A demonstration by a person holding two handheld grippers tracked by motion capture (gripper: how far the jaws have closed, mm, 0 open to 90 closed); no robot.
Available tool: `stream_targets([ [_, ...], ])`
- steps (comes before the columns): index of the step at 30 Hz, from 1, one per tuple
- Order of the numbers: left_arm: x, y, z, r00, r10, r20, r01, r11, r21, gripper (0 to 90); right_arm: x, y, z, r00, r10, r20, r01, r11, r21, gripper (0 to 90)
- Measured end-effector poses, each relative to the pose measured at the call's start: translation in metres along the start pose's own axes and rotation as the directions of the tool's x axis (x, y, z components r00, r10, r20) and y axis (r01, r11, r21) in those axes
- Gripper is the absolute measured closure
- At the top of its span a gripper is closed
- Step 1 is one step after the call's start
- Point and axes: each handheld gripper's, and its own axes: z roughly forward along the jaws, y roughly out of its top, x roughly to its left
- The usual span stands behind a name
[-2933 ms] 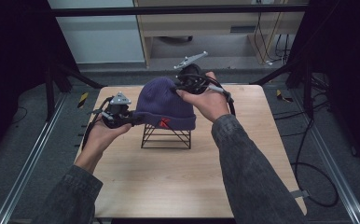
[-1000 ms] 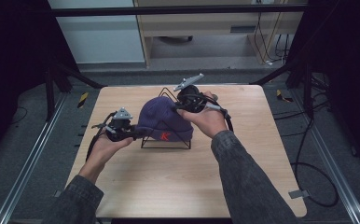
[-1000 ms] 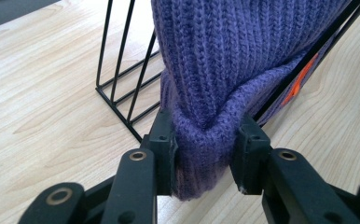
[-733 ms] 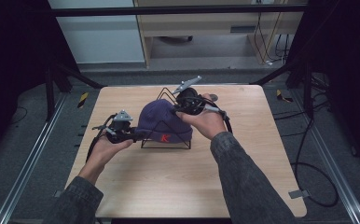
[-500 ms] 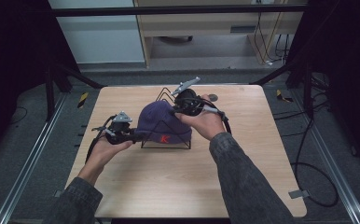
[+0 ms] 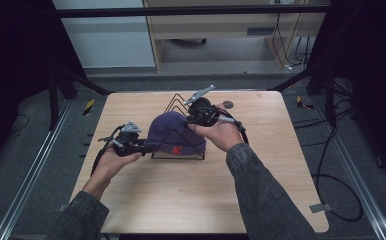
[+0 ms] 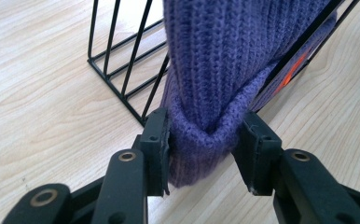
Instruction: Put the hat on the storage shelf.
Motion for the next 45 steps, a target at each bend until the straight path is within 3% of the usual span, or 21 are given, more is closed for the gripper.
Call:
stream_targets([
  [12,0.001,-0.008,-0.005,0.9998,-0.021,0.000,0.021,0.9997,-0.016,59.1,0.004,0.001,-0.007,1.0000,0.000,0.007,0.000,1.000,-0.012,70.9],
  [27,-0.005,-0.006,-0.018,0.9996,-0.018,-0.024,0.017,0.9993,-0.034,55.0,0.008,-0.001,-0.024,0.9996,-0.005,0.027,0.006,0.999,-0.036,69.4],
  [35,-0.010,0.001,-0.026,0.9984,-0.024,-0.050,0.022,0.9988,-0.044,44.8,0.004,-0.001,-0.030,0.9992,0.011,0.037,-0.009,0.999,-0.052,66.2],
  [42,-0.020,0.002,-0.034,0.9965,-0.036,-0.075,0.032,0.9977,-0.059,34.3,0.000,-0.002,-0.033,0.9986,0.027,0.045,-0.024,0.998,-0.062,56.1],
  [45,-0.027,0.001,-0.040,0.9959,-0.040,-0.081,0.034,0.9966,-0.075,27.9,-0.001,-0.004,-0.039,0.9984,0.025,0.051,-0.021,0.996,-0.082,46.7],
])
